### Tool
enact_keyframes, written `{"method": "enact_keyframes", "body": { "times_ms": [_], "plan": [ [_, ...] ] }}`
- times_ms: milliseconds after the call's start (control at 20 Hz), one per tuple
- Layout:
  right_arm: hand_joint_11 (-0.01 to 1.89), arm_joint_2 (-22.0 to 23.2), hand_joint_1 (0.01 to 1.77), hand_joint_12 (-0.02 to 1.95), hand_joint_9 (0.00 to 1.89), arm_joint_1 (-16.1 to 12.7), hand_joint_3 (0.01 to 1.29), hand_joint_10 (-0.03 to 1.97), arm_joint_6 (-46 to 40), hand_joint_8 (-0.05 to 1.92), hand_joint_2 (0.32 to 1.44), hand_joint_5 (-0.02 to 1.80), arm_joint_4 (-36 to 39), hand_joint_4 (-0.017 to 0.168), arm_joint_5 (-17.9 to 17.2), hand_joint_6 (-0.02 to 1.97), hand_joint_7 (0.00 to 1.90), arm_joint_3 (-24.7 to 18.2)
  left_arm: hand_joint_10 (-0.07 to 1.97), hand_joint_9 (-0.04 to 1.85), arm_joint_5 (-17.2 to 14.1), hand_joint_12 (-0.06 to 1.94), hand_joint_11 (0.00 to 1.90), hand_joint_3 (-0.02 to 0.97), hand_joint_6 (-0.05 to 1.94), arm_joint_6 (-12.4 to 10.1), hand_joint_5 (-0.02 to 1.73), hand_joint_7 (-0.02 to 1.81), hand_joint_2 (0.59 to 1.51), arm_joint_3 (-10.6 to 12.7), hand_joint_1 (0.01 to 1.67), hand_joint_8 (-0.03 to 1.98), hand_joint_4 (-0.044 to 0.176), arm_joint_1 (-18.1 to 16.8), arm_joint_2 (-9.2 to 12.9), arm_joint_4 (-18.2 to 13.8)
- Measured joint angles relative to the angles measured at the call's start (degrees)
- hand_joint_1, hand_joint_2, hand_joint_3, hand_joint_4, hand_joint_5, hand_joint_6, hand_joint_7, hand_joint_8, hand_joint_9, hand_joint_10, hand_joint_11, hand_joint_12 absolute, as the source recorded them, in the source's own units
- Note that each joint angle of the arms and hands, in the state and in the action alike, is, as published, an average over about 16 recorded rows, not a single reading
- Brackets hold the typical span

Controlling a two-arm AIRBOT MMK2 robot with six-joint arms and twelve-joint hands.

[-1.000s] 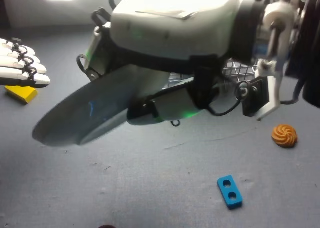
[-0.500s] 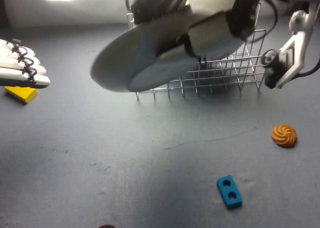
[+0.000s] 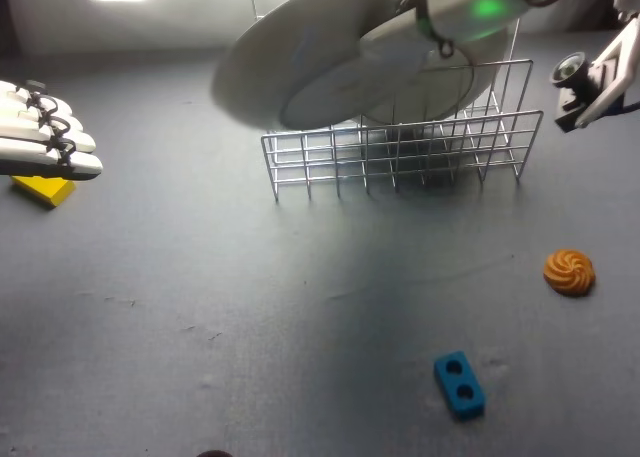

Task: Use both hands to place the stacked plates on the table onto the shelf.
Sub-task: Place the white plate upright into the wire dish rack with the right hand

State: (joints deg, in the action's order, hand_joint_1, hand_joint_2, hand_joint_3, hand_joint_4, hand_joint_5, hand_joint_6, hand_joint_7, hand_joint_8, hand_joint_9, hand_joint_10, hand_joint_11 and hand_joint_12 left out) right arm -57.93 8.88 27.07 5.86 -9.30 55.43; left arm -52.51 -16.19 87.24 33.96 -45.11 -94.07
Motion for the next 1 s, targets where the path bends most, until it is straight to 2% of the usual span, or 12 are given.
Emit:
{"method": "enact_keyframes", "body": {
  "times_ms": [350, 1000],
  "plan": [
    [0.9, -0.6, 1.28, 1.28, 1.15, 0.4, 0.01, 0.83, -0.1, 0.85, 0.98, 1.0, -2.9, -0.009, -0.6, 0.67, 1.14, 3.8, 0.01, 0.03, 0.1, 0.05, 0.02, 0.017, 0.02, 0.0, 0.02, 0.02, 1.071, 0.0, 0.01, 0.01, 0.0, 0.2, -0.1, 0.0],
    [0.86, -3.3, 1.29, 1.29, 1.08, 2.7, 0.01, 0.96, 0.5, 0.89, 0.98, 0.95, -6.3, -0.009, -1.2, 0.66, 1.11, 8.8, 0.02, 0.03, 0.2, 0.08, 0.02, 0.018, 0.02, 0.0, 0.02, 0.02, 1.071, 0.0, 0.01, 0.01, 0.0, 0.3, -0.3, -0.2]
  ]
}}
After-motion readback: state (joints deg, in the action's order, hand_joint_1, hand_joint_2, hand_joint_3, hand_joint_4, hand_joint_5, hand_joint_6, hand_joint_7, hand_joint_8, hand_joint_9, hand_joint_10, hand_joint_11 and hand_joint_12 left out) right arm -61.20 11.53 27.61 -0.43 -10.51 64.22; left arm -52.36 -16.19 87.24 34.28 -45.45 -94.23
